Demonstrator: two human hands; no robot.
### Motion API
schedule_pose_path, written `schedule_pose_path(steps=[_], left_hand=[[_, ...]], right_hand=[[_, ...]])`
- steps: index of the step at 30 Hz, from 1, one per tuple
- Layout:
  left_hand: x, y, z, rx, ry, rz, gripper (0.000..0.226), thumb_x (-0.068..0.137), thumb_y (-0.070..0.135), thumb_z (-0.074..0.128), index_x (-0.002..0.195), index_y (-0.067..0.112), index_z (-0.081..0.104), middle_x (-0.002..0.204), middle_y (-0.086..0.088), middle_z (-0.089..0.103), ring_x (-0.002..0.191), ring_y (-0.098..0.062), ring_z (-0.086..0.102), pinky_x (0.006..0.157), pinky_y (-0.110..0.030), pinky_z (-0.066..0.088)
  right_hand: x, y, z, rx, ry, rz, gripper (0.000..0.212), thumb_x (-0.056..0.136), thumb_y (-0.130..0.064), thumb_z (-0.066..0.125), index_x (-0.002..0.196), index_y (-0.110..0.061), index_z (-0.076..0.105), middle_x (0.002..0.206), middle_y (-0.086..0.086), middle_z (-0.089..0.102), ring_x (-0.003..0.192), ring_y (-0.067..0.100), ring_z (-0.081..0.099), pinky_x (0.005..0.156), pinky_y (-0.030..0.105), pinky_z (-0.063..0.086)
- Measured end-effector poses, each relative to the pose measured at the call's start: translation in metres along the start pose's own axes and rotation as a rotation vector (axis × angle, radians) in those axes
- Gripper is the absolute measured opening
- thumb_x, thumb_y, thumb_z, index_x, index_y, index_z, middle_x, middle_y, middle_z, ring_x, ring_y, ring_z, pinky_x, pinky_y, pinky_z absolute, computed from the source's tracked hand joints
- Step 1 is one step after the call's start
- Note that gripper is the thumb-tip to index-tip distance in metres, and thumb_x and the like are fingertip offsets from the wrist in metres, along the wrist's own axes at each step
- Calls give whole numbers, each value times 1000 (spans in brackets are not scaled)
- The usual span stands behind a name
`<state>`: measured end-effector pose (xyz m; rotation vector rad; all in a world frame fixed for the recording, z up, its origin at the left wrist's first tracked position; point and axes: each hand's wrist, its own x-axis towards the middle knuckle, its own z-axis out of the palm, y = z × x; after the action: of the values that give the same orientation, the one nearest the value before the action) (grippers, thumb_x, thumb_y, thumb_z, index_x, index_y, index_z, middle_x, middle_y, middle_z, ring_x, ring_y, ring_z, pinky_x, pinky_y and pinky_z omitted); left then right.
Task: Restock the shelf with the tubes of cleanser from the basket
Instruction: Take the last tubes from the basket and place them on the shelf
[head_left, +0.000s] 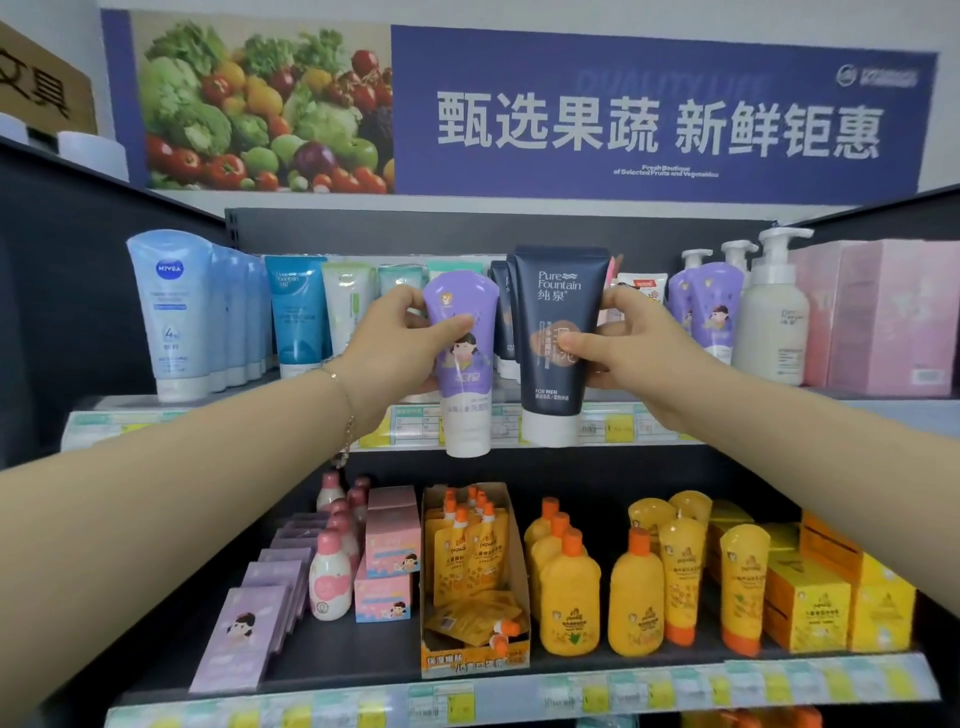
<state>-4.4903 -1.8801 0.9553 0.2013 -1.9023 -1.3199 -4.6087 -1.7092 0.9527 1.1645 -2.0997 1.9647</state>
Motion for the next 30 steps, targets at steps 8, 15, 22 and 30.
schedule_pose_path(steps=[8,15,22,30], left_hand=[[22,7,7,-52,20,18,22,89,22,68,102,12,52,96,-8,67,66,-10,64,60,-28,59],[39,9,13,-54,37,37,23,89,23,68,101,14,51,103,-13,68,71,-14,66,65,-32,61],[50,12,13,-61,63,67,23,89,23,68,100,14,50,104,-15,67,69,-14,64,64,-32,60],[56,6,13,-66,80,58,24,90,24,68,104,13,51,105,-13,67,69,-12,65,58,-27,59]], right_hand=[[28,-11,4,-9,62,-34,35,89,-7,67,118,-17,51,100,10,70,94,26,69,88,50,55],[53,-7,7,-102,128,-75,33,89,-14,68,114,-23,47,94,7,70,90,25,69,84,50,57],[74,6,-1,-162,183,-93,35,91,-17,67,114,-27,42,99,5,68,91,23,66,77,40,55],[85,29,7,-188,150,-55,35,92,-15,65,121,-23,46,106,7,68,88,20,64,63,27,46]])
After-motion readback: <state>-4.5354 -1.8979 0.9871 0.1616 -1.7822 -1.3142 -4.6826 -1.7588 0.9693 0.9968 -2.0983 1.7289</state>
